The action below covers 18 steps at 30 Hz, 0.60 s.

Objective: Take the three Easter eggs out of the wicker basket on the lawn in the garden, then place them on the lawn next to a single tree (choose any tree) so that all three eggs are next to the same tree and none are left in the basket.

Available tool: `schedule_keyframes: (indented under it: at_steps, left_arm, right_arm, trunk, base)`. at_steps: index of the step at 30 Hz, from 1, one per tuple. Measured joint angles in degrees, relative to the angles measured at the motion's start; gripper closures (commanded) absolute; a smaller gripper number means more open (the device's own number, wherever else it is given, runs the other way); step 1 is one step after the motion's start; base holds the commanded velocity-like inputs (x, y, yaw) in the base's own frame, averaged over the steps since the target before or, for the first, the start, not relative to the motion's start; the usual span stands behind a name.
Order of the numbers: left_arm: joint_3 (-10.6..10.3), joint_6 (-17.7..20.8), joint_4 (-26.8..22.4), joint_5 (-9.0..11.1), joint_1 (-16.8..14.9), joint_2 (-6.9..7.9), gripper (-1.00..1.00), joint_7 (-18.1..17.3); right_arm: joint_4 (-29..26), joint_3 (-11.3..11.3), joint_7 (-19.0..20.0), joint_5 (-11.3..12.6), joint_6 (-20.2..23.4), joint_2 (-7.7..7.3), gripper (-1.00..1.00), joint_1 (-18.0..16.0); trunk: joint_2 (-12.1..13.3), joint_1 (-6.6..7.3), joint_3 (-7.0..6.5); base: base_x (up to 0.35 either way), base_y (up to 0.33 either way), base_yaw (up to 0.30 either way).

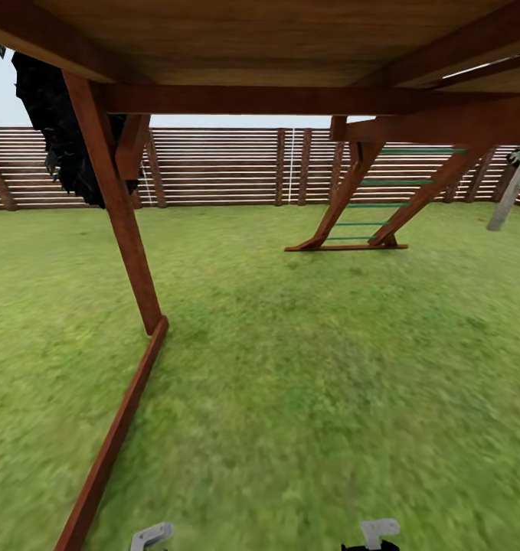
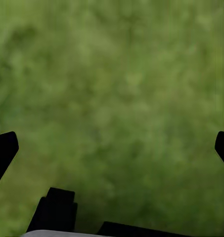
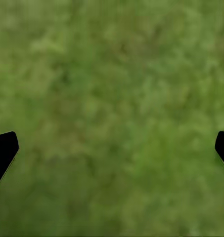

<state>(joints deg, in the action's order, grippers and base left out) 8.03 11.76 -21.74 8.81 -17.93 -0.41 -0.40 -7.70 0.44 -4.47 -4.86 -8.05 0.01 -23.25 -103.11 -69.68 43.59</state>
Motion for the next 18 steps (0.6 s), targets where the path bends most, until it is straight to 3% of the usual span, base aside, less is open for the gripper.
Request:
schedule_keyframes:
  at_steps: [18]
  left_arm:
    - [0.00, 0.03, 0.01, -0.06, 0.00, 0.00, -1.00, 0.00]
  right_arm:
    - [0.00, -0.03, -0.01, 0.02, 0.00, -0.01, -1.00, 0.00]
  trunk:
    - [0.00, 0.00, 0.00]
  base:
    - [0.316, 0.000, 0.000]
